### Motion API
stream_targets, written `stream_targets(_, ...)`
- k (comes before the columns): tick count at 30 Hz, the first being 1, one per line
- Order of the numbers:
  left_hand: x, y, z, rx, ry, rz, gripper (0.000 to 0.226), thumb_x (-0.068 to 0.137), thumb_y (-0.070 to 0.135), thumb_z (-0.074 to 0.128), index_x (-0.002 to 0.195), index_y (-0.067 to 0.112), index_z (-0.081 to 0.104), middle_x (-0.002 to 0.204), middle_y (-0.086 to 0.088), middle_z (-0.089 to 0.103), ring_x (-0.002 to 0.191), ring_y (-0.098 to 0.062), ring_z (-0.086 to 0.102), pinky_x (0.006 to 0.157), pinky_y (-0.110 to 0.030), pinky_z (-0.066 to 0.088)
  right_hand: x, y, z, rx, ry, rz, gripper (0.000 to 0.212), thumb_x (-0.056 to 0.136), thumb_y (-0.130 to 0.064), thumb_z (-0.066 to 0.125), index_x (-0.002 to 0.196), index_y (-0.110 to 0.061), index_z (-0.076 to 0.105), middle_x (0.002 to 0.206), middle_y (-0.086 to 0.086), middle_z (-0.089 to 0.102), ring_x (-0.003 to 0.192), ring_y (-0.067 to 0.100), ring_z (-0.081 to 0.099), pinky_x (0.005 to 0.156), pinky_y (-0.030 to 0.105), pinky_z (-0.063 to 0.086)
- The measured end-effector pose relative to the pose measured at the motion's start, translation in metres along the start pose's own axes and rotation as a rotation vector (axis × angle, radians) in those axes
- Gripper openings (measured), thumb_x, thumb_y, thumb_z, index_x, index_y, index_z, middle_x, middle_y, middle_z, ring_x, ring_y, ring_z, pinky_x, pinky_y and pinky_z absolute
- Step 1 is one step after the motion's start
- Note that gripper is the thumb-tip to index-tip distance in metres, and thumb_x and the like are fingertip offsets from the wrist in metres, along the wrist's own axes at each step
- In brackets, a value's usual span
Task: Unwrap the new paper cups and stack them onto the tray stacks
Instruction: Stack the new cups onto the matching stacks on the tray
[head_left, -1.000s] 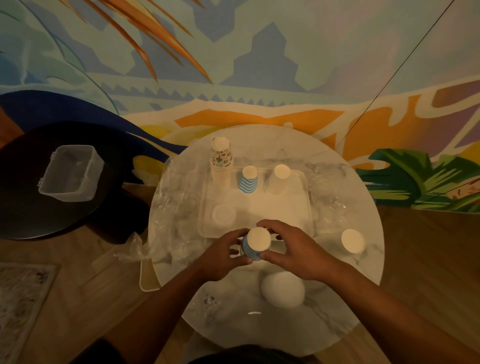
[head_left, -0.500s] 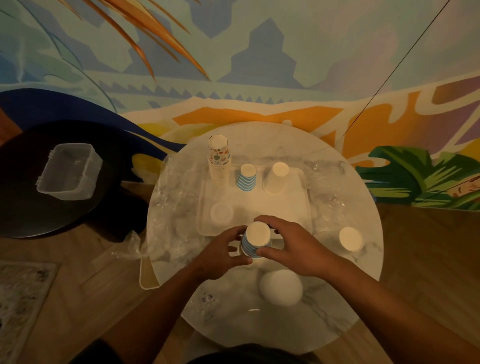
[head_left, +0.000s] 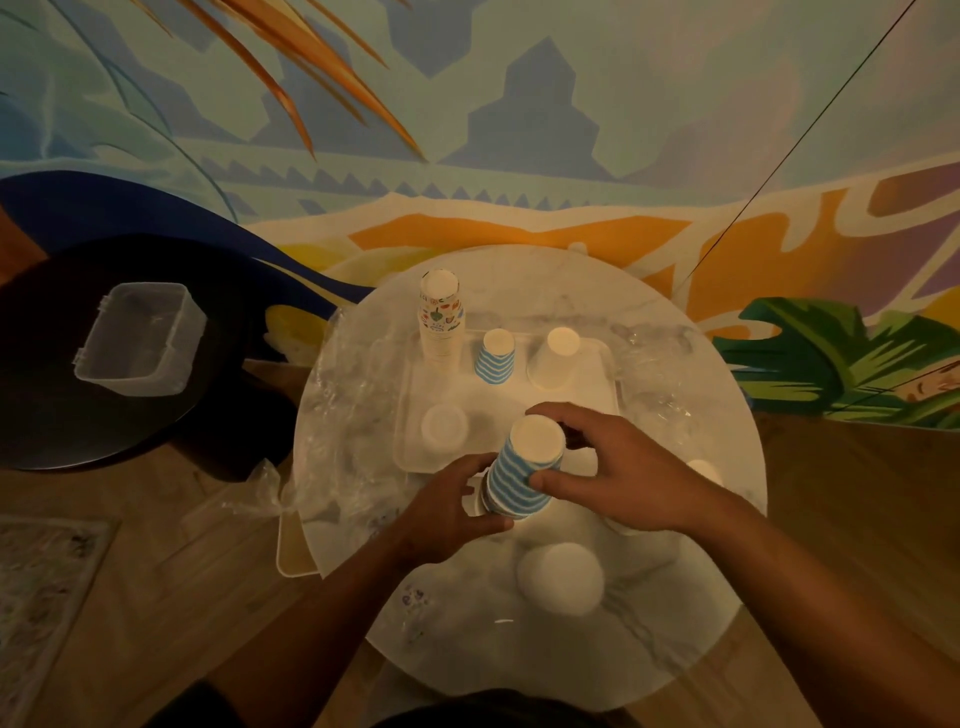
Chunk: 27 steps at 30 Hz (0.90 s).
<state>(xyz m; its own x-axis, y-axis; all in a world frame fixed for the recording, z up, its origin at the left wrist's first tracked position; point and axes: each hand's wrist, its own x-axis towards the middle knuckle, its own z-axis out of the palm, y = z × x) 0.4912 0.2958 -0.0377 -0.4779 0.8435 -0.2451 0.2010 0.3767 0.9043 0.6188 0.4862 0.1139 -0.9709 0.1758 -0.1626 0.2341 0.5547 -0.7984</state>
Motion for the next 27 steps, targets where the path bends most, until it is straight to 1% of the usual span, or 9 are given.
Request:
stream_targets(4, -0.001, 0.005, -0.001, 0.011, 0.029, 0.029, 0.081, 0.070, 0.034, 0.092, 0.141, 0.032, 0.051, 0.137, 0.018, 0.057, 0.126, 0.000, 0.054, 0.104, -0.038, 0.051, 0.000, -0.011, -0.030, 0.019, 0.051, -0.021, 0.047, 0.088, -0.035, 0.078, 0.131, -0.035, 0.057, 0.126, -0.017, 0.065, 0.114, 0.011, 0.064, 0.098, 0.042, 0.053)
stream_targets(8, -0.001, 0.022, -0.003, 0.003, 0.047, 0.088, 0.075, 0.072, 0.026, 0.092, 0.132, 0.043, 0.050, 0.133, 0.024, 0.058, 0.124, 0.002, 0.055, 0.102, -0.032, 0.051, 0.008, -0.011, -0.054, -0.013, 0.097, -0.002, 0.052, 0.086, -0.044, 0.075, 0.133, -0.038, 0.054, 0.125, -0.020, 0.064, 0.113, 0.007, 0.063, 0.098, 0.041, 0.055)
stream_targets(11, -0.002, 0.031, -0.010, -0.033, 0.065, 0.118, 0.069, 0.073, 0.025, 0.090, 0.131, 0.037, 0.054, 0.129, 0.021, 0.060, 0.123, -0.005, 0.058, 0.100, -0.035, 0.053, 0.017, -0.007, -0.068, -0.050, 0.145, 0.011, 0.053, 0.086, -0.042, 0.076, 0.134, -0.036, 0.053, 0.124, -0.022, 0.062, 0.114, 0.004, 0.062, 0.098, 0.039, 0.055)
stream_targets(14, -0.005, 0.037, -0.020, -0.098, 0.092, 0.117, 0.066, 0.075, 0.024, 0.090, 0.131, 0.027, 0.056, 0.129, 0.013, 0.062, 0.122, -0.011, 0.060, 0.100, -0.038, 0.054, 0.031, -0.003, -0.082, -0.070, 0.190, 0.003, 0.052, 0.088, -0.037, 0.076, 0.134, -0.031, 0.053, 0.122, -0.021, 0.062, 0.112, 0.003, 0.062, 0.096, 0.038, 0.055)
stream_targets(18, -0.007, 0.049, -0.035, -0.180, 0.087, 0.126, 0.064, 0.077, 0.018, 0.088, 0.134, 0.018, 0.057, 0.129, 0.004, 0.066, 0.123, -0.018, 0.062, 0.103, -0.042, 0.052, 0.063, 0.011, -0.095, -0.048, 0.220, 0.036, 0.050, 0.086, -0.036, 0.078, 0.131, -0.029, 0.056, 0.118, -0.013, 0.065, 0.102, 0.007, 0.066, 0.088, 0.039, 0.058)
stream_targets(20, -0.007, 0.055, -0.040, -0.221, 0.078, 0.130, 0.065, 0.079, 0.015, 0.087, 0.136, 0.018, 0.056, 0.130, 0.002, 0.066, 0.124, -0.020, 0.062, 0.102, -0.043, 0.053, 0.083, 0.021, -0.096, -0.055, 0.236, 0.055, 0.050, 0.086, -0.035, 0.079, 0.130, -0.029, 0.056, 0.119, -0.012, 0.065, 0.100, 0.005, 0.066, 0.086, 0.036, 0.059)
stream_targets(23, -0.006, 0.062, -0.042, -0.278, 0.084, 0.124, 0.064, 0.080, 0.008, 0.085, 0.135, 0.021, 0.056, 0.128, 0.000, 0.067, 0.121, -0.021, 0.063, 0.100, -0.044, 0.054, 0.114, 0.035, -0.093, -0.063, 0.251, 0.054, 0.050, 0.085, -0.033, 0.081, 0.129, -0.027, 0.057, 0.120, -0.011, 0.064, 0.102, 0.006, 0.066, 0.082, 0.027, 0.056)
stream_targets(26, -0.006, 0.065, -0.044, -0.330, 0.109, 0.123, 0.060, 0.080, 0.009, 0.085, 0.132, 0.026, 0.059, 0.127, -0.004, 0.068, 0.119, -0.025, 0.064, 0.099, -0.045, 0.055, 0.143, 0.048, -0.084, -0.130, 0.244, 0.034, 0.048, 0.085, -0.027, 0.081, 0.127, -0.022, 0.058, 0.119, -0.007, 0.064, 0.103, 0.012, 0.065, 0.075, 0.007, 0.045)
stream_targets(27, -0.006, 0.067, -0.045, -0.342, 0.114, 0.125, 0.058, 0.081, 0.011, 0.085, 0.131, 0.027, 0.059, 0.127, -0.005, 0.068, 0.119, -0.026, 0.065, 0.099, -0.044, 0.054, 0.152, 0.053, -0.080, -0.162, 0.238, 0.031, 0.048, 0.085, -0.026, 0.080, 0.127, -0.021, 0.058, 0.120, -0.005, 0.064, 0.103, 0.013, 0.063, 0.073, 0.005, 0.041)
